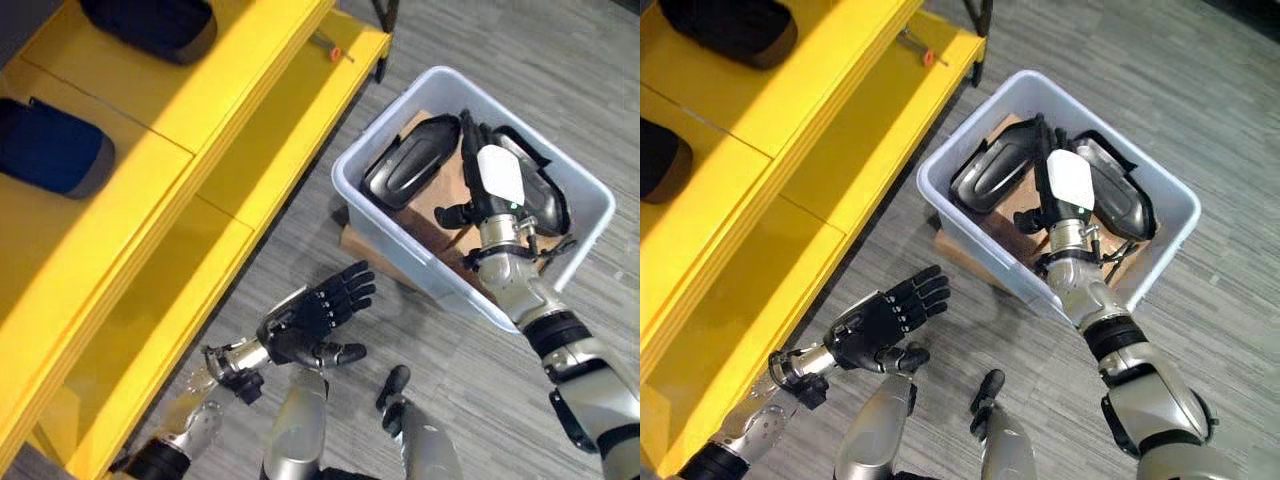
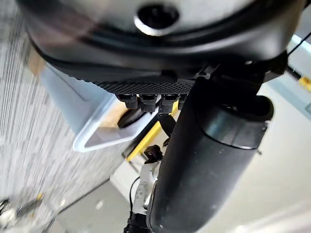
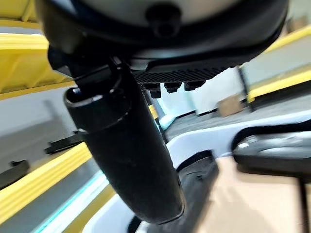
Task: Move parts from the plastic box to the shelf.
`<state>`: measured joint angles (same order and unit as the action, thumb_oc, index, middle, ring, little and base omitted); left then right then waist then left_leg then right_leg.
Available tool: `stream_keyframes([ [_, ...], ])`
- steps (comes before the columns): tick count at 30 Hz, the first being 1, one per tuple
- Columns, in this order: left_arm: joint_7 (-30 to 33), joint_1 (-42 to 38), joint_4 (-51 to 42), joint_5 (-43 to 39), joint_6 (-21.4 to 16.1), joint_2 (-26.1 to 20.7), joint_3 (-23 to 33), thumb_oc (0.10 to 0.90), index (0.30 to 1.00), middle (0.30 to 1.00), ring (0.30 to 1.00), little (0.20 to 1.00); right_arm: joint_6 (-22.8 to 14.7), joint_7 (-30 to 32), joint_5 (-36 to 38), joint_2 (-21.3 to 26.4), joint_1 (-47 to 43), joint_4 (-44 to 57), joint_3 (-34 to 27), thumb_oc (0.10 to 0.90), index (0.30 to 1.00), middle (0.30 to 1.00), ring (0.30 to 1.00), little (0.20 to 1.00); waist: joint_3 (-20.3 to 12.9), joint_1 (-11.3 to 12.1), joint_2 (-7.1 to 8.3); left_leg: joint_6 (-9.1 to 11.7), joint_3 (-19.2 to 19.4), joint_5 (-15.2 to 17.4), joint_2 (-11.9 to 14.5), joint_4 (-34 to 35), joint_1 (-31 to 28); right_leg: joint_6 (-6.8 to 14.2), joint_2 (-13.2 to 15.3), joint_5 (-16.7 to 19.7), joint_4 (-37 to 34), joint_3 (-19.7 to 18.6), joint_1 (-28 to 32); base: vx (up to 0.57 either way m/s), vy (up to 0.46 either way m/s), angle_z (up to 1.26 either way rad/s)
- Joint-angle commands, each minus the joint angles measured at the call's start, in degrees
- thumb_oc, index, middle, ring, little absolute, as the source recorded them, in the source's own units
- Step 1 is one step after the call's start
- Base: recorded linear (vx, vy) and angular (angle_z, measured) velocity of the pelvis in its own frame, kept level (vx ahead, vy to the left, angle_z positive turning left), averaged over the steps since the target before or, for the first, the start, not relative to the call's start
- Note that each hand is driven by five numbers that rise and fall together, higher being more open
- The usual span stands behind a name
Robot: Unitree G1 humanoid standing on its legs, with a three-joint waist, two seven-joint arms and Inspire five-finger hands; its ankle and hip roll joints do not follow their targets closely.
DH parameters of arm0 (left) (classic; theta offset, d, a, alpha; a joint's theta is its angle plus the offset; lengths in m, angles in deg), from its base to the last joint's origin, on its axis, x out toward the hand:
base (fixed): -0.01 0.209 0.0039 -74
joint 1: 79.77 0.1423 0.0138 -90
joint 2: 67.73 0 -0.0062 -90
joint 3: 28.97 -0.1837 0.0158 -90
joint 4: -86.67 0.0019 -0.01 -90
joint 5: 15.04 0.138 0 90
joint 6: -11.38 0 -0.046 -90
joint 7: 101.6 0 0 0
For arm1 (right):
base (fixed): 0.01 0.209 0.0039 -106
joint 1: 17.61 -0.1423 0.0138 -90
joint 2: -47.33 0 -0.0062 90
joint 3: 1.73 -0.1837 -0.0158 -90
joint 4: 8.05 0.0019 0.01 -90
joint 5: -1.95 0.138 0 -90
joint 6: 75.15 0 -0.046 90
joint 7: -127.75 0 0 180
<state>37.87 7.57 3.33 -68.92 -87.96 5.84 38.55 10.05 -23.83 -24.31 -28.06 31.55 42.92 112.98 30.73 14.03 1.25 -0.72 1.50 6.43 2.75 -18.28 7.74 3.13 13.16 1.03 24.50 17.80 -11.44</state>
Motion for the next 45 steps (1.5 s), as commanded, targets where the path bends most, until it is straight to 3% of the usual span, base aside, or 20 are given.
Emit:
stream_keyframes([
  [1,-1.91,0.88,-5.37,-3.3,-5.42,0.54,-0.19,0.9,1.0,1.0,1.0,1.0,-1.77,7.07,-2.56,2.92,-9.7,-0.29,1.09,0.9,1.0,1.0,1.0,1.0,-4.42,-0.97,1.3,-2.39,3.24,1.42,-2.24,4.04,-1.82,4.82,-1.68,4.25,-14.09,-4.56,2.0,0.24,-0.344,-0.32],
  [3,-2.07,1.05,-5.08,-2.97,-6.23,0.32,-0.74,0.9,1.0,1.0,1.0,1.0,-1.12,6.85,-2.99,2.04,-10.3,-0.48,1.69,0.9,1.0,1.0,1.0,1.0,-4.79,-1.64,1.76,-2.49,2.79,2.49,-2.29,4.74,-3.04,6.13,-0.92,7.89,-17.39,-6.61,1.0,0.22,-0.285,0.0],
  [7,-0.28,2.59,-5.4,1.83,-8.49,0.89,-0.17,0.9,1.0,1.0,1.0,1.0,-3.42,3.87,-3.29,4.21,-7.08,3.54,2.63,0.9,1.0,1.0,1.0,1.0,-8.56,-2.98,2.03,-1.45,3.98,2.97,-1.1,6.08,-4.86,5.63,-2.21,5.83,-21.31,-6.17,4.34,0.24,-0.239,0.34],
  [10,-0.24,2.77,-5.81,3.08,-10.31,0.56,-0.43,0.9,1.0,1.0,1.0,1.0,-1.92,0.36,-3.68,4.8,-6.76,7.3,4.33,0.9,1.0,1.0,1.0,1.0,-9.98,-3.42,1.34,-0.58,4.83,3.06,-0.09,5.22,-5.06,3.91,-3.08,3.02,-19.49,-5.27,5.26,0.16,-0.138,0.11],
  [13,-1.72,3.21,-6.98,0.63,-8.58,1.58,0.22,0.9,1.0,1.0,1.0,1.0,-1.25,-1.2,-5.08,5.05,-5.23,9.76,6.08,0.9,1.0,1.0,1.0,1.0,-11.52,-3.88,0.46,-0.2,3.89,3.09,-0.1,4.45,-5.6,2.14,-4.32,0.18,-17.9,-5.8,6.14,0.25,-0.21,-0.15],
  [18,-1.91,4.4,-7.8,0.88,-7.69,2.14,1.05,0.9,1.0,1.0,1.0,1.0,-1.67,-4.16,-6.17,5.59,-3.49,12.0,6.41,0.9,1.0,1.0,1.0,1.0,-13.82,-4.46,-0.22,1.35,1.98,-0.17,0.04,-3.23,-5.23,-1.29,-6.55,-3.15,-16.1,-5.57,7.2,0.21,-0.249,0.07],
  [20,-2.09,4.49,-7.29,0.81,-7.58,2.62,0.91,0.9,1.0,1.0,1.0,1.0,-1.43,-5.9,-7.56,5.61,-2.62,12.96,6.16,0.9,1.0,1.0,1.0,1.0,-14.06,-4.86,-0.42,2.23,2.45,-2.93,-0.49,-12.27,-2.74,-2.91,-7.08,-4.15,-15.82,-4.69,8.07,0.13,-0.196,0.04],
  [22,-2.3,4.21,-6.09,1.97,-7.12,3.51,1.28,0.9,1.0,1.0,1.0,1.0,-1.12,-6.5,-8.06,5.01,-1.92,12.93,6.46,0.9,1.0,1.0,1.0,1.0,-13.87,-5.2,-0.51,2.11,1.95,-3.65,-1.01,-19.42,1.64,-3.98,-7.8,-4.83,-15.14,-4.89,8.67,0.16,-0.163,0.28],
  [25,-2.75,3.75,-5.17,2.28,-7.31,3.65,1.4,0.9,1.0,1.0,1.0,1.0,-0.99,-6.82,-8.05,4.32,-2.32,12.61,7.37,0.9,1.0,1.0,1.0,1.0,-13.74,-5.31,-0.92,1.69,2.23,-3.64,-0.87,-13.28,1.87,-3.87,-8.82,-5.49,-14.74,-5.59,8.8,0.16,-0.005,0.0],
  [26,-1.77,2.96,-5.13,4.85,-9.5,2.66,0.78,0.9,1.0,1.0,1.0,1.0,-0.99,-7.58,-7.64,3.52,-4.1,11.39,9.05,0.9,1.0,1.0,1.0,1.0,-13.82,-4.62,-2.24,2.85,1.49,-6.84,0.02,5.8,0.68,-3.07,-10.57,-6.57,-14.99,-6.19,9.92,0.23,0.126,0.0],
  [29,-2.74,4.49,-7.03,3.3,-8.02,1.73,1.8,0.9,1.0,1.0,1.0,1.0,-2.13,-8.18,-5.51,3.35,-3.43,11.26,9.52,0.9,1.0,1.0,1.0,1.0,-13.55,-3.24,-3.34,5.6,-1.89,-16.8,3.09,16.01,2.93,-3.09,-12.06,-7.83,-15.83,-7.61,13.46,0.25,0.111,-0.06],
  [31,-4.83,5.8,-7.6,3.8,-6.93,1.75,3.33,0.9,1.0,1.0,1.0,1.0,-1.92,-9.28,-4.74,2.97,-2.47,11.64,9.23,0.9,1.0,1.0,1.0,1.0,-13.28,-2.53,-3.52,6.12,-3.46,-20.65,4.83,17.74,5.37,-3.53,-12.18,-8.54,-15.55,-8.37,15.14,0.23,0.099,-0.41],
  [35,-5.8,6.35,-6.81,3.23,-6.51,2.05,4.84,0.9,1.0,1.0,1.0,1.0,-3.06,-10.52,-5.21,2.28,-1.39,11.38,9.75,0.9,1.0,1.0,1.0,1.0,-13.01,-2.04,-3.51,5.83,-5.69,-19.92,4.0,16.42,6.4,-3.69,-11.65,-10.13,-13.61,-9.27,16.03,0.19,0.137,-0.46],
  [37,-5.68,6.28,-5.84,3.91,-5.82,2.42,5.42,0.9,1.0,1.0,1.0,1.0,-3.33,-11.15,-5.14,1.57,-0.06,11.94,10.18,0.9,1.0,1.0,1.0,1.0,-13.3,-1.87,-3.69,5.63,-6.68,-18.44,3.45,15.9,4.84,-3.74,-11.57,-11.43,-11.5,-8.81,16.27,0.34,0.221,-0.71],
  [39,-6.29,5.12,-5.12,3.45,-4.45,1.87,5.19,0.9,1.0,1.0,1.0,1.0,-2.99,-11.44,-6.49,1.83,2.29,13.1,9.65,0.9,1.0,1.0,1.0,1.0,-13.44,-2.2,-3.73,4.81,-6.29,-14.75,2.32,14.98,2.62,-3.61,-11.04,-12.31,-9.0,-7.84,15.82,0.27,0.185,-0.78],
  [45,-7.28,1.9,-5.05,2.7,-2.63,0.4,3.66,0.9,1.0,1.0,1.0,1.0,-1.28,-10.93,-9.17,2.63,1.82,12.44,8.63,0.9,1.0,1.0,1.0,1.0,-12.12,-1.18,-3.57,3.14,-7.52,-11.34,-1.17,13.66,2.4,-2.49,-9.65,-11.83,-8.84,-6.64,14.44,0.05,0.099,0.09],
])
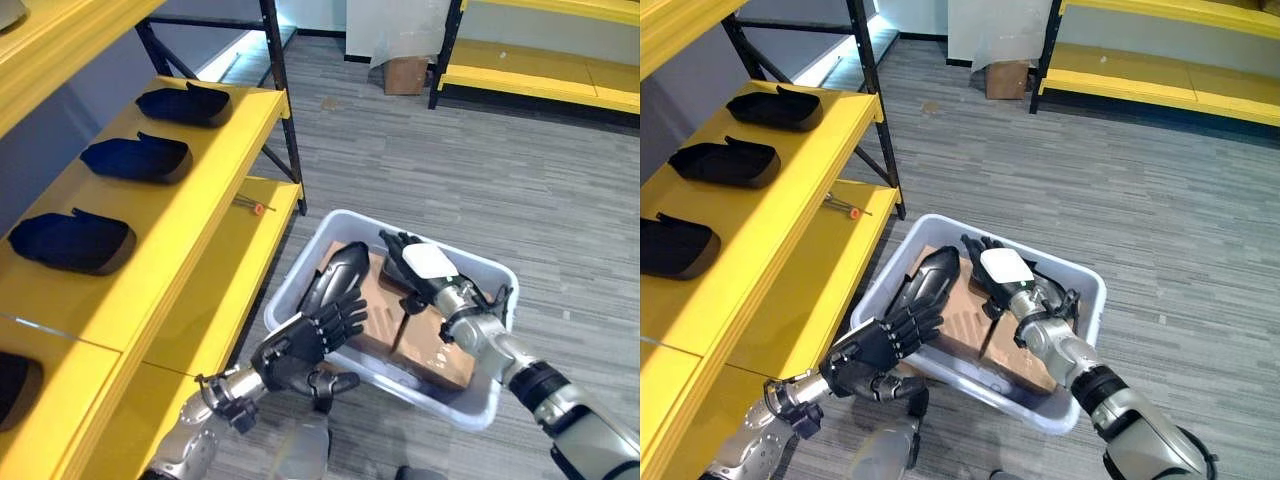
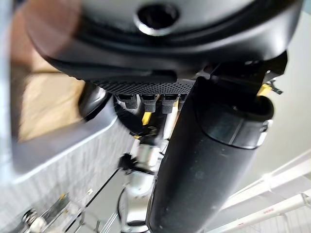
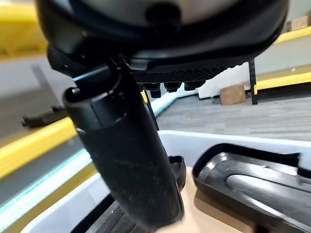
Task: Move parts from the plastic box to the shelf.
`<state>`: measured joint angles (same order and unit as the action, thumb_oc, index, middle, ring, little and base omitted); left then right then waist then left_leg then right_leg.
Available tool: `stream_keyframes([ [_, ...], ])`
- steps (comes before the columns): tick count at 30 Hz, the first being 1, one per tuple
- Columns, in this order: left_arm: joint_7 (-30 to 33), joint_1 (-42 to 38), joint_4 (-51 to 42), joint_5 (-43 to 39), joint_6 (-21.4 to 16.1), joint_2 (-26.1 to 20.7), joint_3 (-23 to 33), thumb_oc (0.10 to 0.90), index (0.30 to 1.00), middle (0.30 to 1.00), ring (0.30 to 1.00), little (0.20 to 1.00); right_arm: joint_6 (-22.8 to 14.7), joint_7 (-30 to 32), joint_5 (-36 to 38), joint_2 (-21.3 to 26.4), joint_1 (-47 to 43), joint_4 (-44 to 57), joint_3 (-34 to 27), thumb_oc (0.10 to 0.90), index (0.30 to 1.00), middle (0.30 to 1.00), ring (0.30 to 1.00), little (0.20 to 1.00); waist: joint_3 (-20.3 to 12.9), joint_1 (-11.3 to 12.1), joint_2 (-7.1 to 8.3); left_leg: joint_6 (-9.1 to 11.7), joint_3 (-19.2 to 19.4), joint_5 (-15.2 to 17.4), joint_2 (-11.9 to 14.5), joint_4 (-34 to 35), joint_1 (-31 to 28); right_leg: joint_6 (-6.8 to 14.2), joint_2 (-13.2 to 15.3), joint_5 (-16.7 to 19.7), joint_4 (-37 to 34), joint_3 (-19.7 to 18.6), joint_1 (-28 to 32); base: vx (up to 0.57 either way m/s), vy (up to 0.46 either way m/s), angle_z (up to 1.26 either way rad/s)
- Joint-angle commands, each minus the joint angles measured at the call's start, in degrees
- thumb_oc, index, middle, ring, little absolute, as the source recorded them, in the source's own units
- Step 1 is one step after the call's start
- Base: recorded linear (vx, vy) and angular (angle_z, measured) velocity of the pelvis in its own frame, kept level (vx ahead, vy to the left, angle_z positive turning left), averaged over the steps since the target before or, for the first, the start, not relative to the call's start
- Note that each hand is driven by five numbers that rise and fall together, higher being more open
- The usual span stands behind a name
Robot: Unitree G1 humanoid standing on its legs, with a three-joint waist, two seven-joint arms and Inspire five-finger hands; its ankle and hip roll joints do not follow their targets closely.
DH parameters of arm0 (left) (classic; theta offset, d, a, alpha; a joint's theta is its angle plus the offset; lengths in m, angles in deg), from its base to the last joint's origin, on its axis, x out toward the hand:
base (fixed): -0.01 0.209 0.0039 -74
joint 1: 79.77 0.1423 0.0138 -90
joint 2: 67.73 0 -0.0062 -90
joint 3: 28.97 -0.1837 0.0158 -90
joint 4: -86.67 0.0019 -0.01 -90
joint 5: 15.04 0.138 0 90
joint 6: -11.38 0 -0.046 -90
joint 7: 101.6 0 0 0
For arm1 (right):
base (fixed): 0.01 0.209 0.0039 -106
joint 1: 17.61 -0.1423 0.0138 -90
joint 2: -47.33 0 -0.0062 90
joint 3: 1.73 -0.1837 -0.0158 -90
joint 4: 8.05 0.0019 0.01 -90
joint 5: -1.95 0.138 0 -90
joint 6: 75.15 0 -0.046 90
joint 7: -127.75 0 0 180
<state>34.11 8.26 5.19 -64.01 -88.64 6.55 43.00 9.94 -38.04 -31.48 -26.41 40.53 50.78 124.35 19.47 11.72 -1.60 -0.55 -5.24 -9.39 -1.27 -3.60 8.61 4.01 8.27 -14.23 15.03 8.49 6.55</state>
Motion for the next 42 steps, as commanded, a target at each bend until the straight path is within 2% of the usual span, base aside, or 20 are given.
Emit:
stream_keyframes([
  [1,-4.21,-0.72,-6.61,-3.01,-2.76,-1.07,-1.6,0.9,1.0,1.0,1.0,1.0,-0.25,3.51,-2.59,1.77,-10.34,2.84,-2.68,0.9,1.0,1.0,1.0,1.0,0.66,1.79,-1.16,2.37,-1.33,4.89,1.47,-0.75,2.33,-2.99,-4.25,3.83,0.51,3.0,-5.37,-0.13,0.092,0.23],
  [5,-4.13,-3.12,-6.75,-4.88,-3.34,-1.67,-2.05,0.9,1.0,1.0,1.0,1.0,-0.74,2.91,-4.07,3.26,-14.1,0.27,-2.8,0.9,1.0,1.0,1.0,1.0,2.88,2.5,-2.03,1.6,-1.78,4.74,0.21,-0.12,3.71,-2.55,-3.68,4.04,0.52,3.45,-7.55,-0.13,0.096,0.23],
  [13,-3.61,-5.86,-7.46,-6.83,-3.46,-1.65,-1.78,0.9,1.0,1.0,1.0,1.0,-0.4,1.96,-6.17,5.51,-21.64,-5.55,2.13,0.9,1.0,1.0,1.0,1.0,7.52,4.96,-3.45,0.36,-2.09,3.36,-1.57,0.7,8.54,-2.27,-3.2,3.79,2.26,4.53,-12.83,-0.06,0.039,0.09],
  [17,-3.2,-5.95,-7.84,-7.69,-3.53,-1.01,-0.8,0.9,1.0,1.0,1.0,1.0,3.79,0.14,-3.06,5.14,-22.8,-7.18,3.83,0.9,1.0,1.0,1.0,1.0,9.24,5.81,-3.57,0.04,-2.07,3.04,-1.98,0.37,10.3,-2.57,-3.43,3.35,4.13,4.94,-15.08,-0.03,-0.028,0.12],
  [18,-1.71,-6.16,-8.34,-7.19,-3.13,-0.72,-0.37,0.9,1.0,1.0,1.0,1.0,7.51,-2.14,0.54,4.41,-23.0,-9.09,4.0,0.9,1.0,1.0,1.0,1.0,9.82,6.2,-3.72,-0.09,-2.19,3.0,-2.13,0.12,11.0,-2.65,-3.48,2.99,5.34,5.18,-16.18,-0.03,-0.08,0.1],
  [19,-1.62,-6.03,-8.91,-4.95,-1.73,-0.09,0.35,0.9,1.0,1.0,1.0,1.0,7.64,-1.11,-0.88,2.71,-22.48,-13.22,3.67,0.9,1.0,1.0,1.0,1.0,10.33,6.81,-3.94,-0.41,-2.32,3.0,-2.38,-0.78,12.73,-2.9,-3.58,2.64,7.36,5.49,-18.59,-0.03,-0.082,0.06],
  [21,-1.89,-6.05,-8.44,-4.06,-1.56,0.08,0.35,0.9,1.0,1.0,1.0,1.0,8.04,-0.41,-1.41,1.98,-22.67,-14.78,4.34,0.9,1.0,1.0,1.0,1.0,10.33,7.06,-3.83,-0.44,-2.25,3.31,-2.57,-2.15,14.24,-3.0,-3.56,2.59,8.14,5.84,-20.1,-0.03,-0.063,0.09],
  [23,-2.61,-5.46,-8.37,-4.49,-1.56,0.45,0.24,0.9,1.0,1.0,1.0,1.0,10.06,0.32,-2.63,0.89,-22.88,-16.67,4.64,0.9,1.0,1.0,1.0,1.0,10.33,7.44,-4.27,-0.64,-2.15,3.08,-2.9,-3.07,16.73,-3.4,-3.5,2.01,10.24,6.15,-22.86,-0.01,-0.026,0.13],
  [25,-2.84,-5.64,-8.54,-3.62,-1.31,0.72,-0.2,0.9,1.0,1.0,1.0,1.0,10.15,1.2,-3.46,-0.34,-23.79,-19.47,4.5,0.9,1.0,1.0,1.0,1.0,10.33,7.84,-4.84,-0.83,-2.15,2.7,-3.02,-3.04,18.0,-3.52,-3.58,1.68,11.47,6.36,-24.55,-0.01,-0.007,0.04],
  [28,-2.21,-5.95,-9.1,-0.26,-1.06,0.34,-1.05,0.9,1.0,1.0,1.0,1.0,10.08,-2.94,-6.08,-0.93,-26.15,-22.57,5.06,0.9,1.0,1.0,1.0,1.0,10.33,8.44,-5.46,-0.83,-2.2,1.99,-2.95,-2.96,19.99,-3.79,-3.93,1.06,13.95,6.94,-27.54,-0.03,-0.048,-0.01],
  [29,-1.8,-5.94,-9.04,-0.65,-1.25,0.01,-0.92,0.9,1.0,1.0,1.0,1.0,10.99,-5.81,-5.99,-0.67,-26.52,-22.71,5.98,0.9,1.0,1.0,1.0,1.0,10.33,8.5,-5.6,-0.75,-2.18,1.77,-2.88,-3.01,20.63,-3.88,-4.06,0.77,14.95,7.05,-28.6,-0.01,-0.026,0.06],
  [30,-1.53,-5.88,-8.85,-1.11,-1.65,-0.2,-0.62,0.9,1.0,1.0,1.0,1.0,13.74,-7.45,-6.83,-0.42,-26.25,-22.69,7.08,0.9,1.0,1.0,1.0,1.0,10.33,8.46,-5.72,-0.65,-2.09,1.5,-2.71,-3.0,21.18,-3.97,-4.19,0.46,16.08,7.12,-29.72,-0.01,-0.024,0.09],
  [31,-1.2,-5.57,-9.85,-1.09,-1.23,-0.21,-0.16,0.9,1.0,1.0,1.0,1.0,16.24,-7.39,-5.27,-0.16,-25.27,-23.87,7.36,0.9,1.0,1.0,1.0,1.0,10.33,8.48,-6.03,-0.74,-2.15,1.28,-2.62,-3.03,21.79,-4.29,-4.47,0.15,17.23,7.02,-30.85,-0.02,-0.028,0.15],
  [32,-1.46,-5.46,-10.09,-1.51,-1.18,-0.45,-0.04,0.9,1.0,1.0,1.0,1.0,16.92,-7.2,-5.08,-0.59,-25.08,-25.75,7.03,0.9,1.0,1.0,1.0,1.0,10.33,8.54,-6.34,-0.75,-2.16,1.18,-2.5,-3.1,22.31,-4.44,-4.64,-0.09,18.13,7.03,-31.8,-0.01,-0.042,0.12],
  [34,-3.11,-5.17,-10.31,-1.89,-0.25,-0.59,0.32,0.9,1.0,1.0,1.0,1.0,18.05,-7.04,-8.28,-1.18,-24.94,-29.92,6.36,0.9,1.0,1.0,1.0,1.0,10.33,8.9,-6.93,-0.76,-2.45,0.94,-2.41,-2.78,22.63,-4.52,-4.88,-0.18,19.15,7.25,-32.9,-0.01,-0.071,0.04],
  [36,-4.05,-5.21,-10.52,-2.0,0.42,-0.39,-0.1,0.9,1.0,1.0,1.0,1.0,18.4,-4.72,-17.86,-0.46,-24.21,-32.7,6.87,0.9,1.0,1.0,1.0,1.0,10.33,8.91,-7.1,-0.96,-2.33,0.82,-2.11,-1.93,22.09,-4.36,-5.01,0.17,19.02,7.47,-33.1,-0.03,-0.087,0.07],
  [37,-4.23,-5.23,-10.59,-2.4,0.41,-0.66,-0.36,0.9,1.0,1.0,1.0,1.0,18.79,-3.2,-24.66,0.84,-24.12,-32.47,8.01,0.9,1.0,1.0,1.0,1.0,10.33,8.7,-6.9,-1.05,-2.1,0.95,-1.91,-1.8,21.74,-4.25,-5.03,0.33,19.0,7.53,-33.12,-0.04,-0.057,0.13],
  [40,-4.56,-4.33,-11.37,-3.52,0.63,-1.97,-0.25,0.9,1.0,1.0,1.0,1.0,19.96,-1.94,-34.45,5.31,-22.87,-28.64,10.04,0.9,1.0,1.0,1.0,1.0,10.33,7.75,-5.86,-0.99,-1.22,1.28,-1.16,-1.39,20.18,-3.91,-5.13,0.87,18.4,7.32,-32.33,-0.03,-0.043,0.0],
  [42,-4.52,-3.88,-11.67,-3.13,0.25,-2.45,-0.04,0.9,1.0,1.0,1.0,1.0,20.58,-2.35,-35.53,7.01,-22.41,-25.85,10.25,0.9,1.0,1.0,1.0,1.0,10.33,7.3,-5.36,-0.97,-0.82,1.45,-0.84,-1.24,19.71,-3.85,-5.25,0.99,18.24,7.17,-32.11,-0.02,-0.024,-0.07],
])
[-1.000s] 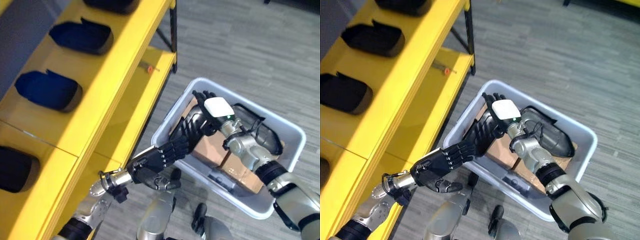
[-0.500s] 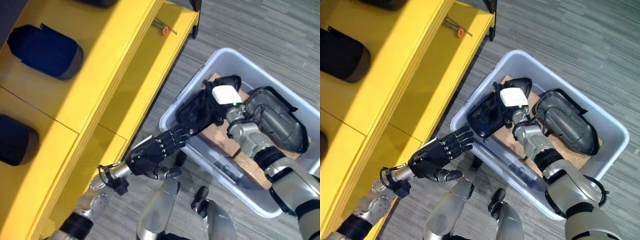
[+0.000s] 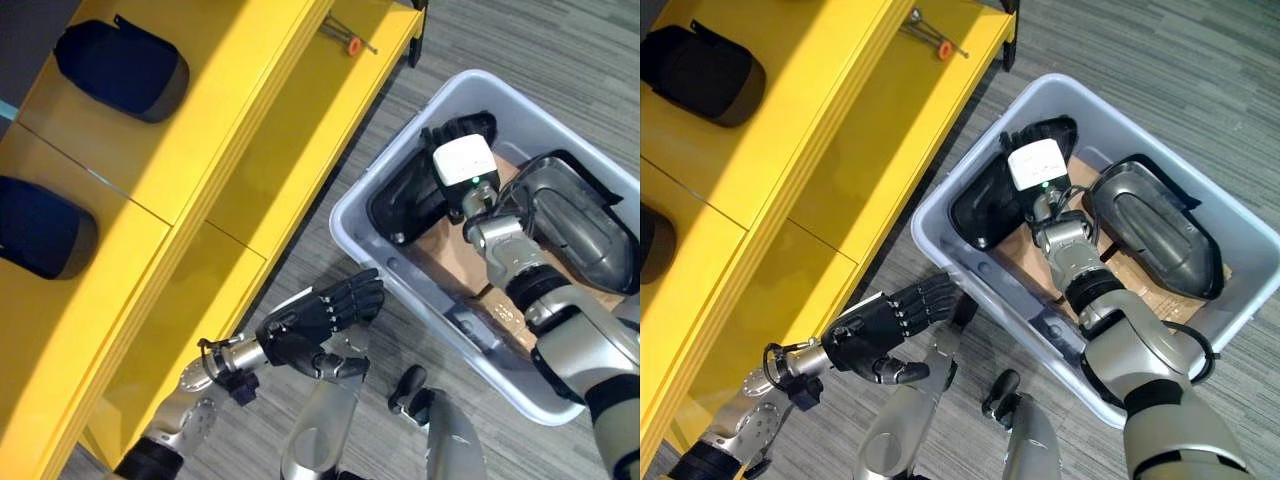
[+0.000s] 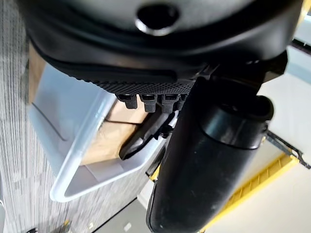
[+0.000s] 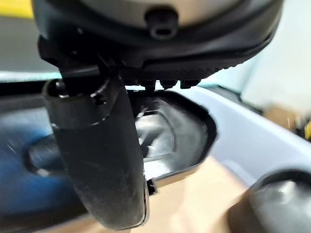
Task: Move parts from the plastic box to the shelf.
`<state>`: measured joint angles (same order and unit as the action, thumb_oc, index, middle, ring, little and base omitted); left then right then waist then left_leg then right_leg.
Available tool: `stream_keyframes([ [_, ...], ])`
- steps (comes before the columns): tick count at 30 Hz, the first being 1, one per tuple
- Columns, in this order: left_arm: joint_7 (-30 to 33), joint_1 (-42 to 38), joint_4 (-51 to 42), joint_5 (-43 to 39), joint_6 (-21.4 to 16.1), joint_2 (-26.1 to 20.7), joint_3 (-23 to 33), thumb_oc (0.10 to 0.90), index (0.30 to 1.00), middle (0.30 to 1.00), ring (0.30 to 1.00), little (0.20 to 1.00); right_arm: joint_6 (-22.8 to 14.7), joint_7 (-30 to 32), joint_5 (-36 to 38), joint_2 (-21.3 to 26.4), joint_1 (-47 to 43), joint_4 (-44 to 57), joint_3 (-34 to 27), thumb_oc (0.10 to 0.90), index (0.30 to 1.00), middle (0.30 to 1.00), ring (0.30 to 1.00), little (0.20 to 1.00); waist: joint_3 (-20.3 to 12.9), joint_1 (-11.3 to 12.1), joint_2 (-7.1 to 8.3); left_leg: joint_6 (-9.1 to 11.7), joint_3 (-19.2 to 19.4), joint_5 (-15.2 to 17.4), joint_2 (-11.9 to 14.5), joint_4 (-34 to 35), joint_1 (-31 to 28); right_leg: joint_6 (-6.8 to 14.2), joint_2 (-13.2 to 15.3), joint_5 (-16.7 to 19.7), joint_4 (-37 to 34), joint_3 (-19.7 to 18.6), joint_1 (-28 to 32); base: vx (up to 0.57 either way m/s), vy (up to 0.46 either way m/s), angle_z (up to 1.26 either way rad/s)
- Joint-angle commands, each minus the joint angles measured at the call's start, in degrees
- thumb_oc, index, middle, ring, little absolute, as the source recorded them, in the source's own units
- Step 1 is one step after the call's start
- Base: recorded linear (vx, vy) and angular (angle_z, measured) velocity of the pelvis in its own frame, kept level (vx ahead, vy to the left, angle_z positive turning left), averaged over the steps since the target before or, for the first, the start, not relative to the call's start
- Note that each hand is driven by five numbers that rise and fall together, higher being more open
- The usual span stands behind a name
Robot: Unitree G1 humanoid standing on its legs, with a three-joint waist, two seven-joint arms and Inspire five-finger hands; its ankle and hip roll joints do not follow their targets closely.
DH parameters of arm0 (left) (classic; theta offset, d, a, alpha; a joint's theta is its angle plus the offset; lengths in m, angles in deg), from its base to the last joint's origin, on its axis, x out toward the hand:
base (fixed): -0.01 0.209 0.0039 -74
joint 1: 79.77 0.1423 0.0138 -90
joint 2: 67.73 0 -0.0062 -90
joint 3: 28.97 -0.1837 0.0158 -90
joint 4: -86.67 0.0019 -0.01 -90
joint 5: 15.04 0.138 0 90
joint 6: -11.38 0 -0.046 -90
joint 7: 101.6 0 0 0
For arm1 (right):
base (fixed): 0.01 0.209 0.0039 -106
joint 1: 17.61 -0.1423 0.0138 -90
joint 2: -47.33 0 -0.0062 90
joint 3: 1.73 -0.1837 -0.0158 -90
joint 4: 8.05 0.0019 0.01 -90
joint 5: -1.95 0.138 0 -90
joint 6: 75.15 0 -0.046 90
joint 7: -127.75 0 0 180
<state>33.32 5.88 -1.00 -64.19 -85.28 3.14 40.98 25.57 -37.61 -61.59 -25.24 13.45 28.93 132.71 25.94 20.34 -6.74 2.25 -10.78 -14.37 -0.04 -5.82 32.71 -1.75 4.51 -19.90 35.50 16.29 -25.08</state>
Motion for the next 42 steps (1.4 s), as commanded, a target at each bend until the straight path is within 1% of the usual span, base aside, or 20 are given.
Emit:
stream_keyframes([
  [1,-3.78,-1.4,-5.41,-2.84,-3.37,0.74,1.92,0.9,1.0,1.0,1.0,1.0,5.06,-2.97,-5.55,6.39,4.74,-3.05,2.09,0.9,1.0,1.0,1.0,1.0,3.85,-1.5,-0.07,-3.76,4.88,6.5,-1.94,0.97,-4.57,1.92,-1.51,6.69,-2.15,-0.69,-0.44,-0.02,-0.01,-0.04],
  [6,-4.38,0.32,-6.4,-3.99,-2.82,-0.39,2.89,0.9,1.0,1.0,1.0,1.0,7.33,-5.49,-8.38,10.91,6.52,5.43,1.27,0.9,1.0,1.0,1.0,1.0,3.85,-2.88,1.04,-3.7,5.88,7.25,-1.18,0.99,-6.34,2.04,-1.63,6.74,-1.89,-1.35,0.46,-0.01,-0.006,-0.12],
  [7,-4.51,1.04,-6.37,-4.23,-3.02,-0.72,3.01,0.9,1.0,1.0,1.0,1.0,5.71,-6.36,-10.89,12.98,7.65,8.85,-0.23,0.9,1.0,1.0,1.0,1.0,3.85,-3.72,1.54,-3.61,6.43,7.68,-0.83,0.92,-7.58,2.08,-1.72,6.94,-2.23,-1.79,1.36,-0.03,0.009,-0.2],
  [12,-5.12,1.01,-5.38,-4.69,-3.64,-0.54,2.99,0.9,1.0,1.0,1.0,1.0,3.76,-7.16,-13.88,13.89,9.0,12.18,-1.73,0.9,1.0,1.0,1.0,1.0,3.85,-4.67,1.75,-3.55,7.13,8.07,-0.63,1.05,-9.05,2.06,-1.85,7.15,-3.06,-2.22,2.52,-0.02,0.02,-0.15],
  [14,-5.24,0.97,-5.33,-4.73,-3.55,-0.45,2.95,0.9,1.0,1.0,1.0,1.0,3.75,-7.28,-14.25,14.03,9.2,12.64,-1.86,0.9,1.0,1.0,1.0,1.0,3.85,-4.77,1.74,-3.52,7.19,8.09,-0.6,1.04,-9.22,2.05,-1.84,7.19,-3.17,-2.24,2.68,-0.02,0.016,-0.08],
  [16,-5.41,0.54,-4.97,-5.06,-3.29,-0.33,2.55,0.9,1.0,1.0,1.0,1.0,4.59,-6.27,-16.08,14.84,9.37,13.78,-2.54,0.9,1.0,1.0,1.0,1.0,3.85,-5.21,1.78,-3.45,7.46,8.27,-0.5,0.97,-9.82,2.11,-1.87,7.37,-3.59,-2.43,3.23,-0.02,0.008,0.01],
  [17,-5.54,0.32,-4.88,-5.08,-3.07,-0.51,2.3,0.9,1.0,1.0,1.0,1.0,5.85,-5.32,-16.53,15.2,9.07,13.43,-2.73,0.9,1.0,1.0,1.0,1.0,3.85,-5.27,1.79,-3.41,7.49,8.42,-0.54,0.89,-10.12,2.13,-1.94,7.38,-3.84,-2.57,3.61,-0.03,0.006,0.01],
  [19,-5.33,-0.01,-4.75,-4.94,-3.32,-0.51,1.8,0.9,1.0,1.0,1.0,1.0,6.95,-4.18,-15.3,15.37,8.47,13.03,-2.73,0.9,1.0,1.0,1.0,1.0,3.85,-5.31,1.74,-3.4,7.53,8.45,-0.54,0.83,-10.15,2.1,-2.02,7.39,-3.9,-2.64,3.65,-0.02,0.002,0.0],
  [20,-5.26,-0.17,-4.67,-5.08,-3.35,-0.52,1.57,0.9,1.0,1.0,1.0,1.0,7.38,-3.14,-14.01,15.41,8.15,12.76,-2.74,0.9,1.0,1.0,1.0,1.0,3.85,-5.32,1.73,-3.4,7.53,8.46,-0.54,0.83,-10.17,2.09,-2.06,7.39,-3.91,-2.66,3.67,-0.04,0.001,-0.01],
  [21,-5.24,-0.45,-4.4,-5.15,-3.5,-0.47,1.26,0.9,1.0,1.0,1.0,1.0,8.79,-0.65,-10.51,15.69,7.57,12.42,-3.02,0.9,1.0,1.0,1.0,1.0,3.85,-5.36,1.52,-3.4,7.43,8.42,-0.4,0.97,-10.41,2.11,-2.24,7.66,-4.23,-2.64,3.92,0.0,0.0,0.0],
  [22,-5.14,-0.34,-4.51,-5.17,-3.51,-0.55,1.2,0.9,1.0,1.0,1.0,1.0,9.03,0.15,-9.34,15.84,7.59,12.61,-3.22,0.9,1.0,1.0,1.0,1.0,3.85,-5.49,1.66,-3.41,7.5,8.56,-0.52,1.0,-10.69,2.17,-2.12,7.43,-4.09,-2.74,4.12,-0.03,0.008,-0.02],
  [24,-5.38,0.22,-4.51,-5.62,-4.2,-0.75,1.49,0.9,1.0,1.0,1.0,1.0,9.96,1.33,-3.81,16.79,8.4,15.61,-5.13,0.9,1.0,1.0,1.0,1.0,3.85,-6.17,1.56,-3.35,7.86,8.63,-0.26,1.2,-11.21,2.27,-2.35,7.74,-4.61,-3.04,4.48,-0.02,0.029,-0.03],
  [27,-5.12,1.54,-4.96,-6.28,-4.86,-0.46,2.43,0.9,1.0,1.0,1.0,1.0,9.82,-1.7,2.76,17.52,12.09,21.51,-9.04,0.9,1.0,1.0,1.0,1.0,3.85,-7.71,1.67,-3.27,8.67,8.96,-0.28,1.72,-12.87,2.41,-2.19,7.53,-5.03,-4.0,5.51,-0.02,0.072,-0.16],
  [30,-5.04,2.39,-5.64,-5.81,-4.75,-0.03,3.2,0.9,1.0,1.0,1.0,1.0,12.23,-0.55,11.22,17.14,16.89,26.27,-13.84,0.9,1.0,1.0,1.0,1.0,3.85,-9.21,1.77,-3.13,9.25,9.04,0.23,2.35,-14.29,2.39,-2.4,7.96,-6.25,-4.81,6.61,0.0,0.057,-0.05],
  [32,-5.06,2.92,-6.26,-5.62,-5.85,-0.13,3.79,0.9,1.0,1.0,1.0,1.0,13.63,0.56,14.04,16.38,20.45,29.38,-18.05,0.9,1.0,1.0,1.0,1.0,3.85,-10.44,2.08,-3.06,9.84,9.29,0.6,2.62,-15.12,2.48,-2.53,8.34,-7.1,-5.55,7.24,-0.02,0.026,-0.08],
  [36,-3.17,3.19,-7.84,-6.23,-5.62,0.32,4.3,0.9,1.0,1.0,1.0,1.0,18.44,1.51,17.54,13.81,27.5,34.41,-23.98,0.9,1.0,1.0,1.0,1.0,3.52,-12.15,2.87,-2.84,10.62,9.93,1.02,3.07,-16.84,2.68,-2.77,8.77,-8.95,-6.55,8.93,0.01,0.012,-0.1],
  [37,-2.76,3.25,-8.13,-5.83,-5.41,0.62,4.38,0.9,1.0,1.0,1.0,1.0,18.6,2.45,18.82,12.84,28.9,34.79,-25.35,0.9,1.0,1.0,1.0,1.0,3.23,-12.61,3.08,-2.74,10.87,10.07,1.15,3.15,-17.24,2.67,-2.87,8.97,-9.61,-6.89,9.41,0.03,0.004,-0.13],
  [38,-2.05,3.29,-8.34,-5.46,-5.29,1.03,4.15,0.9,1.0,1.0,1.0,1.0,17.45,4.24,20.27,11.94,29.92,35.06,-26.53,0.9,1.0,1.0,1.0,1.0,2.96,-13.1,3.32,-2.62,11.1,10.23,1.37,3.26,-17.68,2.64,-2.97,9.15,-10.21,-7.26,9.88,0.04,0.015,-0.2],
  [40,-1.44,3.42,-8.5,-5.63,-5.01,1.29,4.23,0.9,1.0,1.0,1.0,1.0,14.87,4.3,21.27,11.31,31.57,37.75,-28.75,0.9,1.0,1.0,1.0,1.0,2.48,-13.9,3.55,-2.45,11.66,10.38,1.66,3.54,-18.42,2.71,-3.01,9.45,-11.21,-7.74,10.61,0.03,0.026,-0.22],
  [42,-1.34,4.07,-8.72,-5.9,-4.79,1.53,4.7,0.9,1.0,1.0,1.0,1.0,10.53,4.14,21.99,11.04,34.12,42.19,-30.83,0.9,1.0,1.0,1.0,1.0,2.07,-14.83,3.72,-2.27,12.08,10.48,1.94,3.5,-18.86,2.84,-2.96,9.69,-11.49,-8.11,10.83,0.03,0.039,-0.22],
])
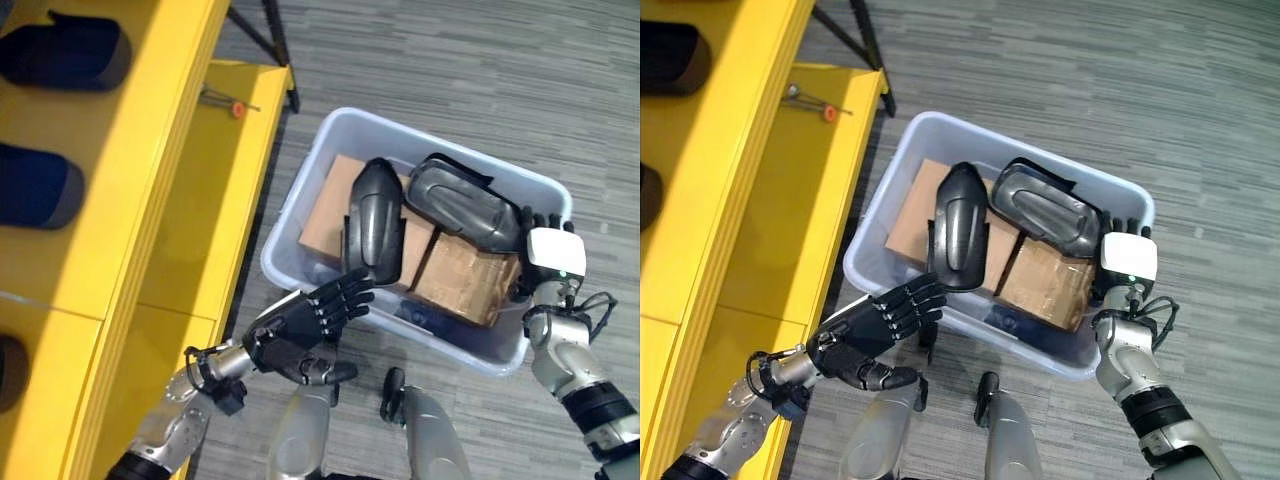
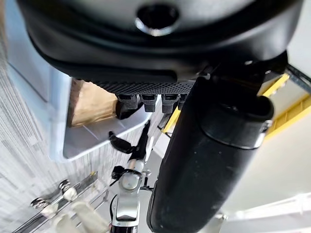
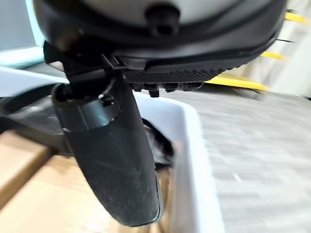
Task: Move parts from the plastic box to the shelf.
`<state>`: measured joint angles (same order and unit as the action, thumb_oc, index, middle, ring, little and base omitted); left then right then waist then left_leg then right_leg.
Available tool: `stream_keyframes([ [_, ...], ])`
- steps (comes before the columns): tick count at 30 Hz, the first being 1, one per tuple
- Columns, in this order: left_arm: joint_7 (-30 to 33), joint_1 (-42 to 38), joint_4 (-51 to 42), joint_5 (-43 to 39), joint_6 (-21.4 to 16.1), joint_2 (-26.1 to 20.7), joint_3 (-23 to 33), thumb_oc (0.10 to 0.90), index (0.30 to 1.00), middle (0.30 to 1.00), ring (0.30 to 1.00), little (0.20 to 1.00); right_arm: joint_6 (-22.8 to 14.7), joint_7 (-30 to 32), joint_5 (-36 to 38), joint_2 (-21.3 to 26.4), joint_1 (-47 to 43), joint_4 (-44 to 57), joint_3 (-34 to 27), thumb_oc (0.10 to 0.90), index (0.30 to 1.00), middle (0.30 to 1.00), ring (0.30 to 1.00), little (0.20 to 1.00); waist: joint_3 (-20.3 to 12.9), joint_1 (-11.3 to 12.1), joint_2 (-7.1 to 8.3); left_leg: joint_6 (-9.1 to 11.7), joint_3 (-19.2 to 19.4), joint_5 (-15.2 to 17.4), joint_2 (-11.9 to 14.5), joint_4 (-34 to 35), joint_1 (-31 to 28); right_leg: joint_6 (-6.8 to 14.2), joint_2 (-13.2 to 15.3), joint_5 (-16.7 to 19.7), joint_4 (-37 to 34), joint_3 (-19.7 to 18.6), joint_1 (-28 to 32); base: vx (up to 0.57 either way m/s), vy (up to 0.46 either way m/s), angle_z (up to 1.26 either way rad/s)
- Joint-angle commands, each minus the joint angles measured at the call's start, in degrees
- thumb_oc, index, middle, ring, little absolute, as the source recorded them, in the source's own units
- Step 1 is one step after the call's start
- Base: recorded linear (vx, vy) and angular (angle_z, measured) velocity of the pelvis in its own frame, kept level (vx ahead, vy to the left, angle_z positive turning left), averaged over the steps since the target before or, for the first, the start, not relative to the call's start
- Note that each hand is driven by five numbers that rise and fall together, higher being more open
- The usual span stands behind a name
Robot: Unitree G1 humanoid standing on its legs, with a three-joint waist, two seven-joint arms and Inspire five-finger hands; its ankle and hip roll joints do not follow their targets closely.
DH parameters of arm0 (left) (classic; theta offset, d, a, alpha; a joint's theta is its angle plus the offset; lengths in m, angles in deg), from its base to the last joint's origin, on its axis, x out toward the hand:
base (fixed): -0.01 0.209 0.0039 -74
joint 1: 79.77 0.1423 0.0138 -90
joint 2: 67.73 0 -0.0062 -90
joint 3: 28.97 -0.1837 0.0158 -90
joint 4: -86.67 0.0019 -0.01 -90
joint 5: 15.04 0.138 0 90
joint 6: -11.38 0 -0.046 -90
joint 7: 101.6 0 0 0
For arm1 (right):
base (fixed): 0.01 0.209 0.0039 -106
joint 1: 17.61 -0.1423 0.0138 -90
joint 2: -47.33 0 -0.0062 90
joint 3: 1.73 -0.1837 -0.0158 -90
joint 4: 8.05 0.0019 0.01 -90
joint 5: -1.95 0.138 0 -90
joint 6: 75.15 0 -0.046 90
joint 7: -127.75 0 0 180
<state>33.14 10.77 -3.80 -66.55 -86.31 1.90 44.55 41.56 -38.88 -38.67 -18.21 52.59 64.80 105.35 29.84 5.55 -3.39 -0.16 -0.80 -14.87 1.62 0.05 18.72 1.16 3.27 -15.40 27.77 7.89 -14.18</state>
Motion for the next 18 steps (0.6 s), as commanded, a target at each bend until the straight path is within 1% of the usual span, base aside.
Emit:
stream_keyframes([
  [1,-1.11,-0.48,-5.89,-3.56,-3.8,3.06,1.19,0.9,1.0,1.0,1.0,1.0,-6.04,4.63,-2.28,3.81,-3.6,8.61,-4.19,0.9,1.0,1.0,1.0,1.0,-2.07,-0.42,0.45,0.23,2.28,10.98,0.42,-2.22,-5.14,-0.02,-1.74,5.26,-3.98,0.03,0.05,0.04,0.055,-0.24],
  [2,-0.99,-0.14,-6.13,-3.63,-3.71,3.37,1.25,0.9,1.0,1.0,1.0,1.0,-7.83,4.28,-2.4,3.55,-2.35,10.02,-4.56,0.9,1.0,1.0,1.0,1.0,-2.21,-0.83,0.46,0.31,2.46,10.95,0.6,-2.03,-5.36,-0.03,-1.8,5.26,-4.31,-0.29,0.29,0.03,0.048,-0.16],
  [3,-1.02,-0.05,-6.22,-3.64,-3.64,3.47,1.27,0.9,1.0,1.0,1.0,1.0,-8.62,4.26,-2.08,3.47,-2.03,10.29,-4.64,0.9,1.0,1.0,1.0,1.0,-2.23,-0.95,0.46,0.33,2.52,10.94,0.66,-1.97,-5.42,-0.03,-1.83,5.26,-4.4,-0.39,0.36,0.04,0.066,-0.1],
  [4,-0.93,0.17,-5.95,-3.35,-3.73,4.07,1.0,0.9,1.0,1.0,1.0,1.0,-10.84,4.57,-2.39,3.2,-0.57,12.26,-4.33,0.9,1.0,1.0,1.0,1.0,-2.59,-1.51,0.47,0.53,2.82,10.75,0.91,-1.66,-5.64,0.0,-1.91,5.32,-4.71,-0.73,0.53,0.04,0.065,-0.11],
  [5,-0.94,0.31,-5.6,-3.29,-4.19,4.36,0.69,0.9,1.0,1.0,1.0,1.0,-13.43,4.86,-1.71,3.04,0.52,13.41,-4.25,0.9,1.0,1.0,1.0,1.0,-2.79,-1.88,0.49,0.64,3.03,10.7,1.09,-1.57,-5.73,0.02,-1.97,5.32,-4.85,-0.97,0.63,0.05,0.066,-0.11],
  [7,-0.31,0.02,-5.08,-3.6,-5.06,4.73,-0.11,0.9,1.0,1.0,1.0,1.0,-16.36,5.82,-1.79,2.77,1.79,15.07,-3.84,0.9,1.0,1.0,1.0,1.0,-2.95,-2.31,0.56,0.71,3.29,10.73,1.22,-1.78,-5.53,0.0,-2.04,5.24,-4.8,-1.26,0.55,0.02,0.031,-0.15],
  [9,0.92,-1.2,-4.32,-4.02,-6.0,5.1,-1.34,0.9,1.0,1.0,1.0,1.0,-19.32,6.12,-1.73,2.31,1.33,15.78,-2.16,0.9,1.0,1.0,1.0,1.0,-2.81,-2.43,0.53,0.76,3.3,10.88,1.34,-2.44,-4.87,-0.24,-2.18,4.83,-4.07,-1.19,-0.08,0.0,0.003,-0.13],
  [10,1.07,-1.52,-4.05,-4.07,-6.22,5.23,-1.65,0.9,1.0,1.0,1.0,1.0,-19.7,6.17,-1.68,2.18,0.88,15.71,-1.62,0.9,1.0,1.0,1.0,1.0,-2.73,-2.35,0.49,0.8,3.24,10.88,1.34,-2.63,-4.61,-0.33,-2.24,4.7,-3.8,-1.12,-0.3,-0.03,-0.002,-0.05],
  [11,1.46,-2.22,-3.58,-4.24,-6.46,5.45,-2.14,0.9,1.0,1.0,1.0,1.0,-21.25,5.97,-1.15,1.86,-0.32,15.38,-0.51,0.9,1.0,1.0,1.0,1.0,-2.5,-2.19,0.35,0.89,3.04,10.8,1.35,-2.97,-4.06,-0.56,-2.38,4.39,-3.06,-0.95,-0.85,-0.03,0.006,-0.01],
  [13,1.59,-2.39,-3.32,-4.44,-6.73,5.54,-2.4,0.9,1.0,1.0,1.0,1.0,-22.35,5.79,0.09,1.7,-1.04,15.19,0.29,0.9,1.0,1.0,1.0,1.0,-2.3,-2.09,0.24,0.99,2.83,10.65,1.43,-3.03,-3.8,-0.7,-2.49,4.17,-2.57,-0.85,-1.17,-0.02,0.024,0.02],
  [14,1.23,-2.61,-2.5,-6.53,-6.07,5.96,-2.8,0.9,1.0,1.0,1.0,1.0,-23.7,4.24,2.06,0.77,-2.64,14.27,2.15,0.9,1.0,1.0,1.0,1.0,-1.85,-1.69,0.02,1.39,2.22,10.31,1.57,-3.1,-3.44,-1.03,-2.74,3.65,-1.87,-0.55,-1.28,0.0,0.041,0.02],
  [15,1.22,-2.62,-2.4,-6.93,-5.95,6.05,-2.8,0.9,1.0,1.0,1.0,1.0,-24.02,3.87,2.15,0.63,-2.99,13.94,2.46,0.9,1.0,1.0,1.0,1.0,-1.75,-1.65,-0.01,1.4,2.13,10.29,1.56,-3.12,-3.41,-1.08,-2.8,3.56,-1.77,-0.54,-1.28,-0.01,0.052,0.03],
  [16,1.01,-3.08,-1.51,-6.93,-6.53,6.48,-3.14,0.9,1.0,1.0,1.0,1.0,-23.88,2.76,3.11,-0.14,-4.43,12.67,4.47,0.9,1.0,1.0,1.0,1.0,-1.46,-1.24,0.05,1.57,1.89,10.12,1.7,-3.18,-2.98,-1.19,-2.9,3.46,-1.51,-0.27,-1.71,-0.02,0.02,0.07],
  [18,1.47,-3.34,-1.64,-6.82,-7.29,6.76,-3.34,0.9,1.0,1.0,1.0,1.0,-24.16,2.33,3.18,-0.81,-4.77,11.52,6.05,0.9,1.0,1.0,1.0,1.0,-1.03,-0.62,0.12,1.56,1.51,9.87,1.83,-3.19,-2.41,-1.37,-3.01,3.34,-0.92,0.26,-2.45,-0.04,0.01,0.05],
])
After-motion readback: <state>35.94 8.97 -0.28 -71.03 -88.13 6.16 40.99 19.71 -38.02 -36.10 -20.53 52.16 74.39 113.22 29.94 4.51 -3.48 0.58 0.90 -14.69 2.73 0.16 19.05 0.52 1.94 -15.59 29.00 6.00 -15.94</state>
